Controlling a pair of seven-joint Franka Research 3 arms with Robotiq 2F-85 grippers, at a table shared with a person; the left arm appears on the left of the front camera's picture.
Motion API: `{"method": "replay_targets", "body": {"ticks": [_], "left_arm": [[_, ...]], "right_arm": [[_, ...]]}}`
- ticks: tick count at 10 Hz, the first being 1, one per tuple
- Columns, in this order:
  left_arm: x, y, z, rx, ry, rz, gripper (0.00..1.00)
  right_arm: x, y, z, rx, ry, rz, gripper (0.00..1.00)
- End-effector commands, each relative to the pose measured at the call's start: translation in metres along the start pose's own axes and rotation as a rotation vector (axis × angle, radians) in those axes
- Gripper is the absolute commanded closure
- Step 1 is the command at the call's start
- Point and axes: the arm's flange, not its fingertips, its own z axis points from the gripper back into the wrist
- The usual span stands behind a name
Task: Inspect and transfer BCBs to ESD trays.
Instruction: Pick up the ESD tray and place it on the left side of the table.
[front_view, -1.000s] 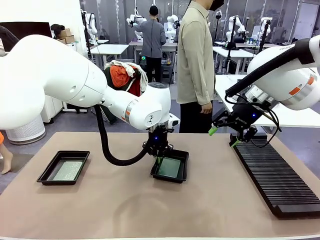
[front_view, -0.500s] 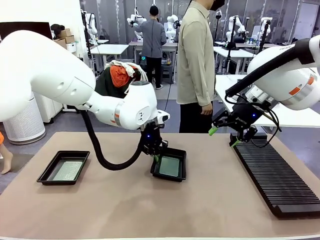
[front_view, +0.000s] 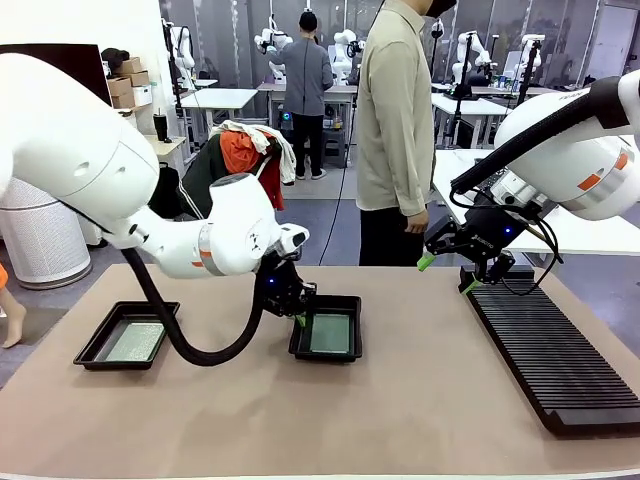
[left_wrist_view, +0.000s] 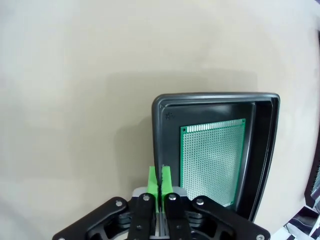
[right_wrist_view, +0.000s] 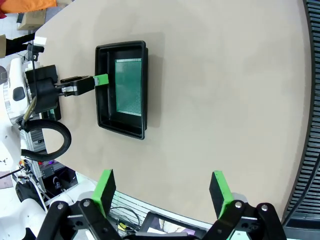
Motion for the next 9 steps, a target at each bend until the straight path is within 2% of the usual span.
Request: {"method": "replay_targets", "body": {"ticks": [1,6,9], "left_arm": [[-0.018,0.025,0.016,-0.082,-0.025,-0.01,0.97],[-0.032,0.068,0.063,-0.064,-0.064,0.008,0.97],[-0.038,0.107,0.084,-0.029,-0.065,0.018,0.97]], "right_arm": [[0.0,0.002,0.0,-0.01,-0.001,-0.021,0.0],[0.0,0.002,0.0,-0.01,-0.001,-0.021,0.0],[0.0,0.002,0.0,-0.01,-0.001,-0.021,0.0]]}}
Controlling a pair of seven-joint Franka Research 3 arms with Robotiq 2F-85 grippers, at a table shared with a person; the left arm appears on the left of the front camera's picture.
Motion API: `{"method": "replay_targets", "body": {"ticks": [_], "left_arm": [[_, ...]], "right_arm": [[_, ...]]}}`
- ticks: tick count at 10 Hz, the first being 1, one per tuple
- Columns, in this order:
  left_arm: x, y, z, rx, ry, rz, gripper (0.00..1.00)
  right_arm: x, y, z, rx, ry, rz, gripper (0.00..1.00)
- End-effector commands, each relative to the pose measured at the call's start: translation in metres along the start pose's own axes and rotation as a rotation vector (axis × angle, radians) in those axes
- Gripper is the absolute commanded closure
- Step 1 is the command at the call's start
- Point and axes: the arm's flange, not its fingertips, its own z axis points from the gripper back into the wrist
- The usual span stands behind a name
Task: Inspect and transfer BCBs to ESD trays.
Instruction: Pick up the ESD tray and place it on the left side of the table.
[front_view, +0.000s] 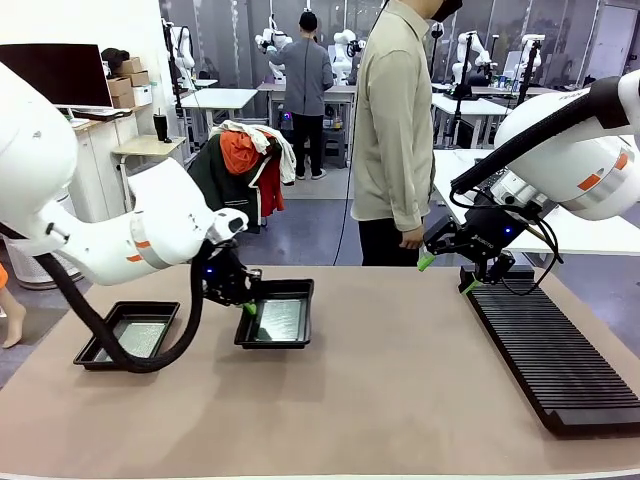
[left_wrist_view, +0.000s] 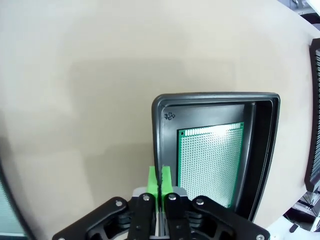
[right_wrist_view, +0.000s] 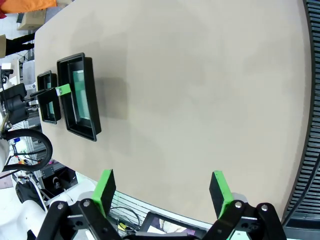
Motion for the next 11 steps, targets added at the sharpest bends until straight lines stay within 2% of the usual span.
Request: {"method": "replay_targets", "body": {"ticks": [1,6,11], "left_arm": [[-0.009,0.029,0.012,-0.008,0.01,-0.011,0.97],[-0.011,0.075,0.024,0.059,0.023,-0.012,0.97],[-0.012,0.101,0.016,0.111,0.032,0.025,0.97]], "right_arm": [[0.0,0.002,0.0,-0.01,-0.001,-0.021,0.0],[0.0,0.002,0.0,-0.01,-0.001,-0.021,0.0],[0.0,0.002,0.0,-0.01,-0.001,-0.021,0.0]]}}
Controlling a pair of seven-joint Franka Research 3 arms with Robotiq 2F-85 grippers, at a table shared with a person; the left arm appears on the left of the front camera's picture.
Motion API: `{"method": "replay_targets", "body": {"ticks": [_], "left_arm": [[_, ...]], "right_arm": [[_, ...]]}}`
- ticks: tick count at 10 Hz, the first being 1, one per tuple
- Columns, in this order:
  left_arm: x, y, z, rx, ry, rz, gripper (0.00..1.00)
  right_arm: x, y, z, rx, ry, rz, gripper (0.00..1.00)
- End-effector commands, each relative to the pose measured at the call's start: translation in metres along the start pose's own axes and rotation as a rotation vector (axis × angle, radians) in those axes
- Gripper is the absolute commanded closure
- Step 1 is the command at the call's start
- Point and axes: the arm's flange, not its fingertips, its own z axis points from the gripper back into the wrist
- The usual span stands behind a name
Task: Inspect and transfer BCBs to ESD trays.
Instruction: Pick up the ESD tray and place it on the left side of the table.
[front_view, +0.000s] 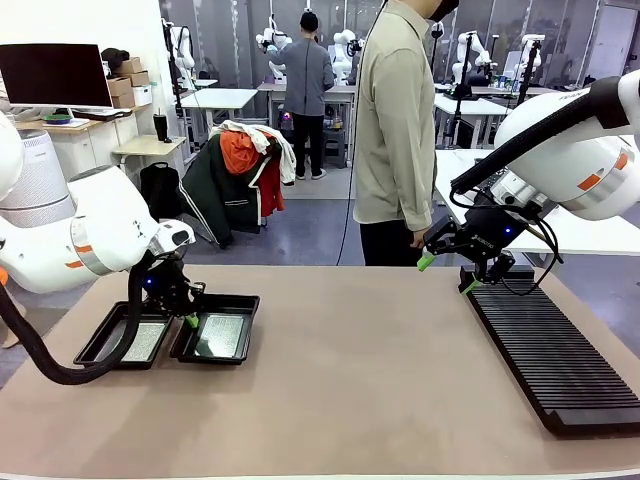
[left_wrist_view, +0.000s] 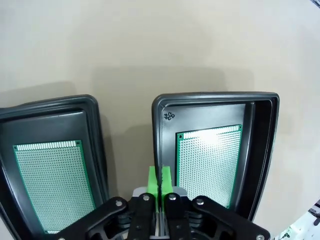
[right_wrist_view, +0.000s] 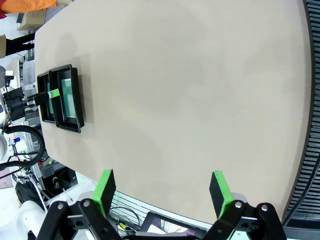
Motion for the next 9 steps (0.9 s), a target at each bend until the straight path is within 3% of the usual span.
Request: {"method": "replay_targets", "body": {"ticks": [1,9], "left_arm": [[-0.001,0.005,-0.003,0.026,-0.011,0.015,0.97],[0.0,0.005,-0.008,0.01,-0.006,0.007,0.97]], "right_arm": [[0.0,0.002,0.0,-0.01,-0.001,-0.021,0.0],[0.0,0.002,0.0,-0.01,-0.001,-0.021,0.0]]}}
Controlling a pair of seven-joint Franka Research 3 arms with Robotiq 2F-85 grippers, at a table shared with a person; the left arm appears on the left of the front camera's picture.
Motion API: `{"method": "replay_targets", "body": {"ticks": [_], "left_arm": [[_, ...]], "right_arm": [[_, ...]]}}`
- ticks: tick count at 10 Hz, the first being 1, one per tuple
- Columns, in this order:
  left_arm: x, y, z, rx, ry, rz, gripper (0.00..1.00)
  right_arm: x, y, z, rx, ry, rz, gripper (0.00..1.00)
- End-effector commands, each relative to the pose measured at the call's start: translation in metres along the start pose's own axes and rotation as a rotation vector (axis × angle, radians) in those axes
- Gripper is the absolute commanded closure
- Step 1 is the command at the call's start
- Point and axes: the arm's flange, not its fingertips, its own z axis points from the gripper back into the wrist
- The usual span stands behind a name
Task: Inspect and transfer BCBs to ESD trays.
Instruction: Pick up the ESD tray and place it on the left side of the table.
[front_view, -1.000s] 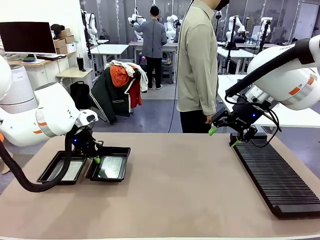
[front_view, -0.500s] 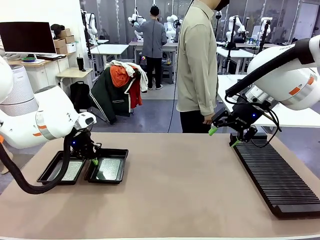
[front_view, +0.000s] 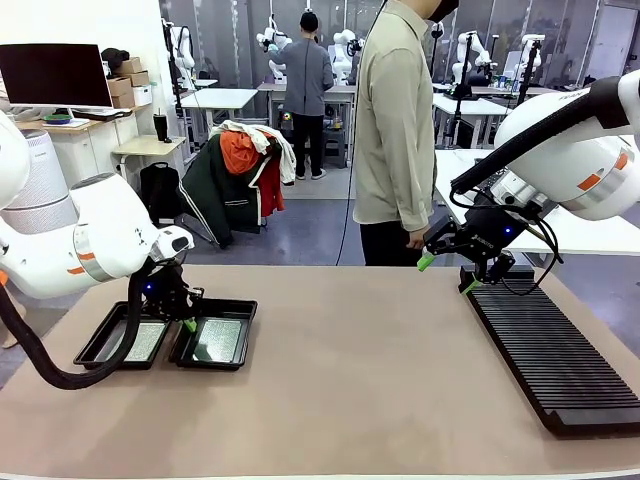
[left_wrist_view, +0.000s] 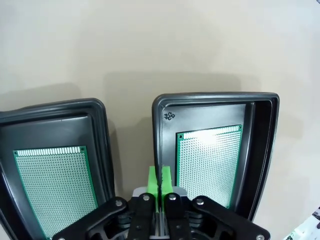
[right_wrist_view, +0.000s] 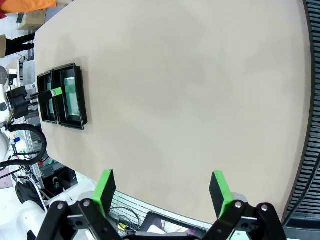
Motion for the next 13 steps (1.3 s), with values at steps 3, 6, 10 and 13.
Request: {"method": "replay_targets", "body": {"ticks": [3,6,10,13], "left_arm": [[0.001,-0.007,0.003,0.027,0.003,-0.004,0.81],[0.005,-0.018,0.011,0.106,0.013,0.002,0.77],[-0.003,-0.051,0.052,0.183,-0.006,-0.048,0.46],[-0.009,-0.065,0.093,0.253,0.023,-0.054,0.03]], "right_arm": [[0.0,0.002,0.0,-0.01,-0.001,-0.021,0.0],[0.0,0.002,0.0,-0.01,-0.001,-0.021,0.0],[0.0,0.002,0.0,-0.01,-0.001,-0.021,0.0],[0.0,0.002,0.0,-0.01,-0.001,-0.021,0.0]]}}
